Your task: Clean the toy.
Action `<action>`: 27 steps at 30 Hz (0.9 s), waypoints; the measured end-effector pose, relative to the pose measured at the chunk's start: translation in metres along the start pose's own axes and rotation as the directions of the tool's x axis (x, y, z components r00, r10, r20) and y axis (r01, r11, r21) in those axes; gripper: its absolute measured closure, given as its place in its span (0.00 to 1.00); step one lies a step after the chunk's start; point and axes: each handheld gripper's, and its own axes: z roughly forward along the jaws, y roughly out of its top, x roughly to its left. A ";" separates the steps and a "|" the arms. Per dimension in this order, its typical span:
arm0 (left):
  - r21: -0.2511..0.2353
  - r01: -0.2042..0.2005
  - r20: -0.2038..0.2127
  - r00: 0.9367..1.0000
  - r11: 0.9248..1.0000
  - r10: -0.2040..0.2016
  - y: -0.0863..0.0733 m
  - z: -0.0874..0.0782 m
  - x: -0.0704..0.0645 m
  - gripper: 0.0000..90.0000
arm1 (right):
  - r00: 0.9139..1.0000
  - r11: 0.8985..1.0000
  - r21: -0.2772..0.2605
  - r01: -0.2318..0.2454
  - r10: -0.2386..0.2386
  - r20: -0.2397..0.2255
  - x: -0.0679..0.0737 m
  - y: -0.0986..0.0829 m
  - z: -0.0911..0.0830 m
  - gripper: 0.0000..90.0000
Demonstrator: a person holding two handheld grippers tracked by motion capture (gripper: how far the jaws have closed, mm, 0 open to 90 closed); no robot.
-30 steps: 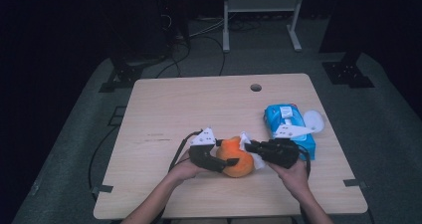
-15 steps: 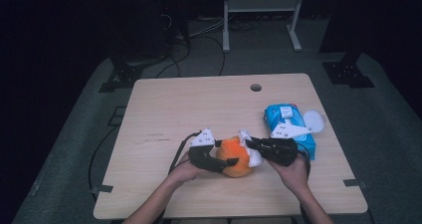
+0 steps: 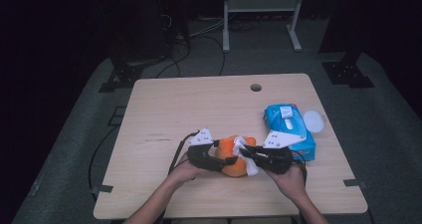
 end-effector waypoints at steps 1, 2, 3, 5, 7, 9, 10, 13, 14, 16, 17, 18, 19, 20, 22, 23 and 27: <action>0.002 -0.001 0.005 1.000 1.000 0.001 0.000 0.000 0.000 0.27 | 1.000 1.000 -0.008 -0.010 0.010 0.016 -0.004 -0.001 -0.002 0.92; 0.005 -0.008 0.010 1.000 1.000 0.008 0.000 -0.001 0.000 0.27 | 0.999 1.000 -0.011 -0.019 0.019 0.033 -0.008 -0.003 -0.005 0.92; 0.005 -0.014 0.016 1.000 1.000 0.014 0.000 -0.001 0.000 0.27 | 0.998 0.999 -0.014 -0.031 0.032 0.054 -0.014 -0.005 -0.008 0.92; 0.004 -0.018 0.019 1.000 1.000 0.018 -0.001 -0.001 -0.001 0.27 | 0.993 0.996 -0.025 -0.085 0.086 0.076 -0.028 -0.013 -0.014 0.92; 0.003 -0.017 0.022 1.000 1.000 0.017 -0.001 -0.001 -0.001 0.27 | 0.990 0.994 -0.025 -0.110 0.111 0.085 -0.034 -0.018 -0.018 0.92; 0.006 -0.019 0.024 1.000 1.000 0.019 -0.002 -0.001 -0.002 0.27 | 0.990 0.992 -0.028 -0.120 0.121 0.070 -0.033 -0.020 -0.018 0.92; 0.006 -0.021 0.025 0.999 1.000 0.021 -0.002 -0.001 -0.003 0.27 | 0.991 0.993 -0.029 -0.115 0.117 0.062 -0.031 -0.020 -0.017 0.92; 0.017 -0.031 0.040 0.999 0.999 0.031 -0.003 -0.002 -0.003 0.27 | 0.996 0.996 -0.028 -0.087 0.088 0.027 -0.019 -0.015 -0.013 0.92; 0.025 -0.038 0.050 0.998 0.999 0.037 -0.004 -0.002 -0.003 0.27 | 0.997 0.997 -0.027 -0.075 0.075 0.021 -0.015 -0.013 -0.012 0.92; 0.037 -0.063 0.053 0.997 0.997 0.061 -0.005 -0.003 -0.005 0.27 | 0.998 0.998 -0.019 -0.059 0.059 0.020 -0.012 -0.011 -0.010 0.92; 0.042 -0.076 0.057 0.996 0.996 0.073 -0.005 -0.003 -0.006 0.27 | 0.998 0.998 -0.021 -0.057 0.057 0.021 -0.014 -0.010 -0.011 0.92; 0.046 -0.091 0.057 0.994 0.995 0.089 -0.005 -0.003 -0.008 0.27 | 0.998 0.998 -0.024 -0.065 0.065 0.025 -0.015 -0.010 -0.012 0.92; 0.052 -0.104 0.058 0.993 0.993 0.101 -0.004 -0.003 -0.009 0.27 | 0.997 0.997 -0.030 -0.072 0.073 0.035 -0.018 -0.010 -0.014 0.92; 0.051 -0.111 0.059 0.992 0.993 0.108 -0.004 -0.002 -0.011 0.27 | 0.996 0.996 -0.036 -0.081 0.082 0.045 -0.021 -0.011 -0.016 0.92; 0.058 -0.143 0.069 0.988 0.988 0.139 -0.004 0.000 -0.015 0.27 | 0.992 0.993 -0.048 -0.106 0.109 0.056 -0.029 -0.013 -0.020 0.92; 0.059 -0.159 0.071 0.985 0.986 0.155 -0.004 0.001 -0.017 0.27 | 0.990 0.992 -0.047 -0.120 0.123 0.063 -0.031 -0.014 -0.022 0.92; 0.072 -0.187 0.062 0.981 0.980 0.182 -0.002 0.004 -0.024 0.27 | 0.990 0.990 -0.046 -0.135 0.136 0.025 -0.029 -0.015 -0.021 0.92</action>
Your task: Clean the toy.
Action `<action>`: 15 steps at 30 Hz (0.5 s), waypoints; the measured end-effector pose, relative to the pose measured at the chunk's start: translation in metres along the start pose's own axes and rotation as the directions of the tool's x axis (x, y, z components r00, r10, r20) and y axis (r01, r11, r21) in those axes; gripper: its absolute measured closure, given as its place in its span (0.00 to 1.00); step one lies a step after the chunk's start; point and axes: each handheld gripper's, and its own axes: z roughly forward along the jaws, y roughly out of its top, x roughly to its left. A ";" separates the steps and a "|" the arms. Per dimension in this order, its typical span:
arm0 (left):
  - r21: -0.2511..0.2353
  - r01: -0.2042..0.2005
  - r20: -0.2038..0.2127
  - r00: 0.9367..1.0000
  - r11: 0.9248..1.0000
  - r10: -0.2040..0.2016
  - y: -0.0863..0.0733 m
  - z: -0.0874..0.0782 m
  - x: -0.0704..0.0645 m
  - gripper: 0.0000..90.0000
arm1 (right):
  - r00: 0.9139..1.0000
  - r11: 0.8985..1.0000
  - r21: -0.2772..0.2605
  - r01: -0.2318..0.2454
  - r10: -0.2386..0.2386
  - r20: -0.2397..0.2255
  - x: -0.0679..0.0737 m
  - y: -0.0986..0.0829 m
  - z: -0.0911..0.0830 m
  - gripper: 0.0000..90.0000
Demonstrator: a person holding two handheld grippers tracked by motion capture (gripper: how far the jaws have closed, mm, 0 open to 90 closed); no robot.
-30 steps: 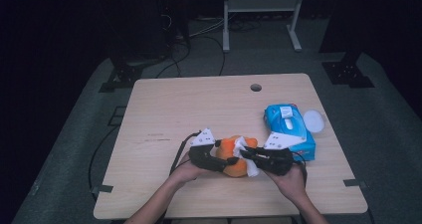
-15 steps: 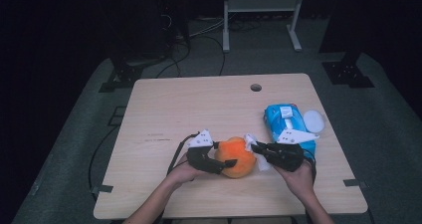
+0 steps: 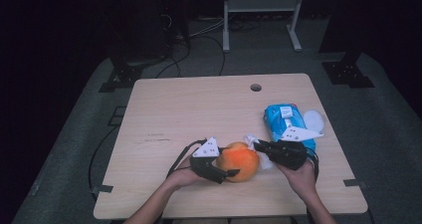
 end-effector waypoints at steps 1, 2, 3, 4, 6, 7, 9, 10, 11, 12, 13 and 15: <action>0.000 -0.012 -0.004 1.000 1.000 0.012 0.002 0.002 -0.002 0.27 | 0.999 1.000 -0.006 0.000 0.000 -0.033 0.004 0.002 0.001 0.92; 0.004 -0.029 -0.009 1.000 1.000 0.029 0.004 0.005 -0.006 0.27 | 0.998 1.000 -0.003 0.012 -0.012 -0.059 0.010 0.005 0.004 0.92; 0.004 -0.029 -0.009 1.000 1.000 0.029 0.004 0.005 -0.006 0.27 | 0.998 1.000 -0.003 0.012 -0.012 -0.059 0.010 0.005 0.004 0.92; 0.024 -0.074 -0.010 0.997 0.997 0.074 0.007 0.009 -0.012 0.27 | 0.997 0.999 0.010 0.040 -0.039 -0.069 0.017 0.007 0.008 0.92; 0.045 -0.129 -0.015 0.991 0.991 0.130 0.009 0.012 -0.020 0.27 | 0.991 0.995 0.032 0.093 -0.090 -0.099 0.034 0.012 0.018 0.92; 0.044 -0.127 -0.018 0.992 0.991 0.127 0.009 0.012 -0.020 0.27 | 0.990 0.993 0.040 0.107 -0.103 -0.093 0.035 0.013 0.019 0.92; 0.031 -0.117 -0.009 0.993 0.993 0.117 0.007 0.011 -0.018 0.27 | 0.993 0.995 0.042 0.092 -0.088 -0.084 0.029 0.012 0.018 0.92; 0.028 -0.112 -0.006 0.994 0.993 0.112 0.007 0.010 -0.017 0.27 | 0.995 0.996 0.051 0.078 -0.074 -0.068 0.024 0.011 0.016 0.92; 0.028 -0.110 -0.005 0.994 0.994 0.110 0.007 0.010 -0.016 0.27 | 0.996 0.995 0.061 0.074 -0.071 -0.044 0.017 0.009 0.015 0.92; 0.028 -0.110 -0.005 0.994 0.994 0.110 0.007 0.010 -0.016 0.27 | 0.998 0.995 0.072 0.062 -0.061 -0.023 0.011 0.006 0.013 0.92; 0.027 -0.112 -0.001 0.994 0.993 0.112 0.007 0.010 -0.017 0.27 | 0.999 0.996 0.078 0.033 -0.032 -0.021 0.004 0.004 0.011 0.92; 0.030 -0.126 0.001 0.992 0.992 0.126 0.008 0.012 -0.018 0.27 | 1.000 0.996 0.088 0.007 -0.006 -0.019 -0.002 0.000 0.008 0.92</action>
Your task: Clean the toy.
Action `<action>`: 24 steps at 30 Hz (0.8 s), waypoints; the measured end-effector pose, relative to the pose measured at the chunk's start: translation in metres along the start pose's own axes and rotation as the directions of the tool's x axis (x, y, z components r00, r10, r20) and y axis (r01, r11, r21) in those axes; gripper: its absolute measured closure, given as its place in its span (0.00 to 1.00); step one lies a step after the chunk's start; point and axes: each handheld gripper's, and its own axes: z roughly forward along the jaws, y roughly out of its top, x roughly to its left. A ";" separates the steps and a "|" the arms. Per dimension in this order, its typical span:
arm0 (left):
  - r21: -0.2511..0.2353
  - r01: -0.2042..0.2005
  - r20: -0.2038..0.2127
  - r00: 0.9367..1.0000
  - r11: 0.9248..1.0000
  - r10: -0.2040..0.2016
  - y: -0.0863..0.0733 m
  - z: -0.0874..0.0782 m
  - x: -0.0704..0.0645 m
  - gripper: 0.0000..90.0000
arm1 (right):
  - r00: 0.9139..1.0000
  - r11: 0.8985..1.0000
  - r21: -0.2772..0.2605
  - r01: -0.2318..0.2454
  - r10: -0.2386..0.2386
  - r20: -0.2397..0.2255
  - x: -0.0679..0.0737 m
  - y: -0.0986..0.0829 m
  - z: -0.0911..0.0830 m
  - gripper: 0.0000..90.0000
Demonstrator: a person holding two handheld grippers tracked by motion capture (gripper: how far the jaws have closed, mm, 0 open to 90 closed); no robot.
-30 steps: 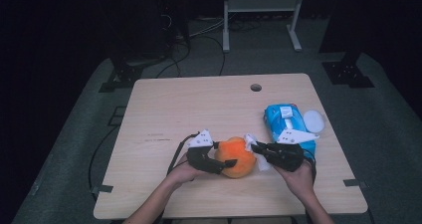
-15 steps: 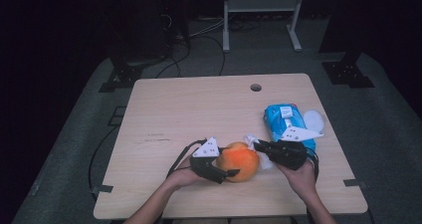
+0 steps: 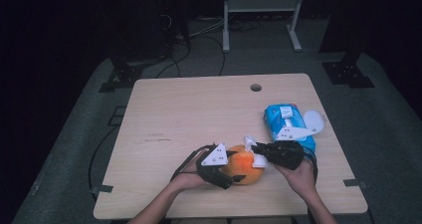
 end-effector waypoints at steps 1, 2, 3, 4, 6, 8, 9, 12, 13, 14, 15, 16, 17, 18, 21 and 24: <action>0.003 -0.008 0.003 1.000 1.000 0.008 0.001 0.001 -0.001 0.27 | 1.000 1.000 0.000 -0.006 0.006 -0.004 0.000 0.000 -0.001 0.92; 0.005 -0.015 0.006 1.000 1.000 0.015 0.001 0.001 -0.002 0.27 | 1.000 1.000 -0.006 -0.004 0.004 -0.015 0.002 0.001 -0.001 0.92; 0.010 -0.027 0.008 1.000 1.000 0.027 0.002 0.001 -0.003 0.27 | 1.000 1.000 -0.011 0.000 0.000 -0.028 0.006 0.002 0.000 0.92; 0.010 -0.029 0.010 1.000 1.000 0.029 0.001 0.002 -0.004 0.27 | 0.999 1.000 -0.015 0.013 -0.013 -0.040 0.010 0.004 0.002 0.92; 0.021 -0.053 0.004 0.999 0.998 0.053 0.002 0.002 -0.006 0.27 | 0.998 0.999 -0.016 0.029 -0.030 -0.057 0.018 0.007 0.007 0.92; 0.034 -0.085 -0.001 0.996 0.996 0.085 0.004 0.003 -0.010 0.27 | 0.997 0.999 -0.016 0.035 -0.036 -0.070 0.023 0.010 0.012 0.92; 0.037 -0.098 -0.001 0.995 0.994 0.098 0.005 0.004 -0.012 0.26 | 0.997 0.999 -0.010 0.040 -0.041 -0.072 0.023 0.011 0.015 0.92; 0.038 -0.107 -0.004 0.994 0.994 0.107 0.006 0.005 -0.013 0.26 | 0.997 0.998 0.016 0.057 -0.056 -0.048 0.022 0.010 0.019 0.92; 0.032 -0.099 -0.003 0.995 0.995 0.099 0.005 0.005 -0.012 0.27 | 0.998 0.998 0.019 0.060 -0.059 -0.039 0.019 0.009 0.018 0.92; 0.030 -0.088 0.000 0.996 0.996 0.088 0.005 0.004 -0.011 0.28 | 0.998 0.998 0.021 0.051 -0.050 -0.029 0.015 0.008 0.017 0.92; 0.031 -0.085 0.000 0.996 0.996 0.085 0.005 0.003 -0.010 0.28 | 0.999 0.999 0.023 0.036 -0.035 -0.026 0.010 0.007 0.015 0.92; 0.033 -0.082 0.000 0.997 0.996 0.082 0.005 0.002 -0.008 0.28 | 1.000 0.999 0.027 0.025 -0.025 -0.019 0.006 0.006 0.013 0.92; 0.032 -0.073 -0.002 0.997 0.997 0.073 0.005 0.001 -0.007 0.29 | 1.000 0.999 0.029 0.018 -0.018 -0.007 0.002 0.005 0.011 0.92; 0.026 -0.051 -0.001 0.999 0.998 0.051 0.004 0.000 -0.005 0.29 | 1.000 0.999 0.032 0.012 -0.013 0.004 -0.001 0.003 0.009 0.92; -0.006 0.030 -0.001 1.000 1.000 -0.030 0.000 -0.005 0.006 0.31 | 0.999 0.999 0.042 -0.009 0.008 0.035 -0.010 -0.002 0.001 0.92; -0.032 0.107 -0.006 0.994 0.994 -0.107 -0.005 -0.011 0.017 0.31 | 0.999 0.999 0.035 -0.028 0.026 0.046 -0.016 -0.006 -0.008 0.92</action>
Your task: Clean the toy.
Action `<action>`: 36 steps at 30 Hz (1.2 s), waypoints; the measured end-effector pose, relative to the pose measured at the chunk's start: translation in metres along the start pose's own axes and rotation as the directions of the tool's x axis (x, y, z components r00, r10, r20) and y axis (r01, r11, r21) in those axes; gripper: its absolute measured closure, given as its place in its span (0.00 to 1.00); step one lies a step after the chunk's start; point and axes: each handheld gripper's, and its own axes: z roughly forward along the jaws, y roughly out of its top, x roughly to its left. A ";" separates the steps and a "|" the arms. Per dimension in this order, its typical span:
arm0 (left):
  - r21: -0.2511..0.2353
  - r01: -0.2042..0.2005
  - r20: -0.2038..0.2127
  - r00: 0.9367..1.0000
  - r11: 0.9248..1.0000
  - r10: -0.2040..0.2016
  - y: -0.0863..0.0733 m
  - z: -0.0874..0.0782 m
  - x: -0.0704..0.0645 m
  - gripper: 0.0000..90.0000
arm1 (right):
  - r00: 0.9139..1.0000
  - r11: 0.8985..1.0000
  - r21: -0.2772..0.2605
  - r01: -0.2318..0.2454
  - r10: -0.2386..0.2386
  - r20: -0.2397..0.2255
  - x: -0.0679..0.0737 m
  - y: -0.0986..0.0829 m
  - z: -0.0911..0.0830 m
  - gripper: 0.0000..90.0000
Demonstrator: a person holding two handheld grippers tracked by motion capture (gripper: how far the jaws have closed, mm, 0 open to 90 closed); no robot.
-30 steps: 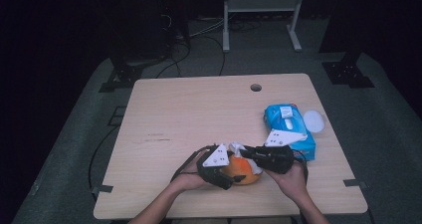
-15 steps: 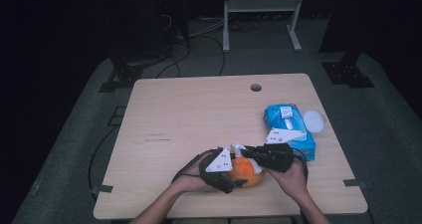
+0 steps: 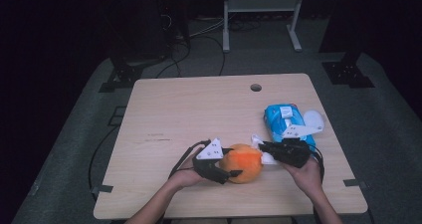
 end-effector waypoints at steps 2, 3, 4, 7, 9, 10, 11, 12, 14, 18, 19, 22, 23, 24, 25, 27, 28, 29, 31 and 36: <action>-0.015 0.054 -0.005 0.999 0.998 -0.054 -0.002 -0.003 0.007 0.32 | 1.000 1.000 -0.021 -0.018 0.017 -0.011 -0.003 -0.001 -0.005 0.92; -0.019 0.070 -0.007 0.998 0.997 -0.070 -0.003 -0.005 0.009 0.31 | 1.000 0.999 -0.029 -0.024 0.024 -0.018 -0.002 -0.001 -0.006 0.92; -0.026 0.085 -0.007 0.996 0.996 -0.085 -0.004 -0.005 0.010 0.31 | 1.000 0.999 -0.034 -0.022 0.021 -0.021 -0.001 0.000 -0.007 0.92; -0.020 0.079 -0.013 0.997 0.997 -0.079 -0.003 -0.005 0.010 0.31 | 1.000 0.999 -0.045 -0.001 0.000 -0.028 0.005 0.004 -0.005 0.92; -0.018 0.079 -0.016 0.997 0.997 -0.079 -0.003 -0.005 0.010 0.31 | 1.000 0.999 -0.046 0.015 -0.016 -0.022 0.008 0.006 -0.005 0.92; -0.017 0.080 -0.016 0.997 0.997 -0.080 -0.003 -0.006 0.010 0.31 | 1.000 0.998 -0.053 0.015 -0.017 -0.025 0.008 0.006 -0.006 0.92; -0.020 0.083 -0.015 0.996 0.996 -0.083 -0.003 -0.005 0.011 0.31 | 1.000 0.998 -0.063 0.007 -0.009 -0.029 0.008 0.007 -0.009 0.92; -0.020 0.084 -0.014 0.996 0.996 -0.085 -0.003 -0.005 0.011 0.31 | 0.999 0.997 -0.076 0.004 -0.006 -0.034 0.007 0.008 -0.011 0.92; -0.023 0.086 -0.014 0.996 0.996 -0.086 -0.003 -0.005 0.011 0.31 | 0.999 0.996 -0.094 0.002 -0.006 -0.043 0.008 0.009 -0.015 0.92; -0.023 0.091 -0.014 0.996 0.996 -0.091 -0.003 -0.005 0.012 0.31 | 0.998 0.996 -0.091 0.011 -0.017 -0.067 0.009 0.008 -0.012 0.92; -0.026 0.100 -0.015 0.995 0.995 -0.100 -0.003 -0.005 0.012 0.31 | 0.997 0.996 -0.088 0.005 -0.011 -0.072 0.008 0.006 -0.010 0.92; -0.021 0.097 -0.014 0.995 0.995 -0.098 -0.002 -0.002 0.008 0.31 | 0.996 0.996 -0.088 -0.014 0.006 -0.087 0.007 0.004 -0.007 0.92; -0.014 0.090 -0.015 0.996 0.996 -0.090 -0.001 -0.001 0.006 0.31 | 0.996 0.996 -0.089 -0.016 0.007 -0.092 0.008 0.004 -0.006 0.92; -0.014 0.090 -0.015 0.996 0.996 -0.090 -0.001 -0.001 0.006 0.31 | 0.995 0.996 -0.088 -0.014 0.005 -0.096 0.010 0.004 -0.004 0.92; -0.012 0.080 -0.019 0.997 0.997 -0.080 0.001 0.001 0.003 0.30 | 0.994 0.996 -0.086 -0.012 0.003 -0.105 0.013 0.005 -0.002 0.92; -0.006 0.066 -0.024 0.998 0.998 -0.066 0.002 0.004 0.000 0.30 | 0.990 0.996 -0.091 -0.013 0.000 -0.142 0.019 0.006 0.002 0.92; -0.004 0.062 -0.029 0.998 0.998 -0.062 0.002 0.004 0.000 0.30 | 0.989 0.996 -0.090 0.003 -0.016 -0.148 0.024 0.008 0.005 0.92; -0.005 0.063 -0.031 0.998 0.998 -0.063 0.002 0.004 0.000 0.30 | 0.986 0.996 -0.091 0.012 -0.027 -0.162 0.030 0.010 0.008 0.92; -0.011 0.074 -0.041 0.996 0.997 -0.074 0.002 0.005 -0.001 0.30 | 0.980 0.994 -0.104 0.017 -0.037 -0.196 0.036 0.012 0.011 0.92; -0.014 0.075 -0.042 0.996 0.997 -0.076 0.003 0.006 -0.002 0.30 | 0.981 0.994 -0.096 0.047 -0.064 -0.186 0.039 0.017 0.010 0.92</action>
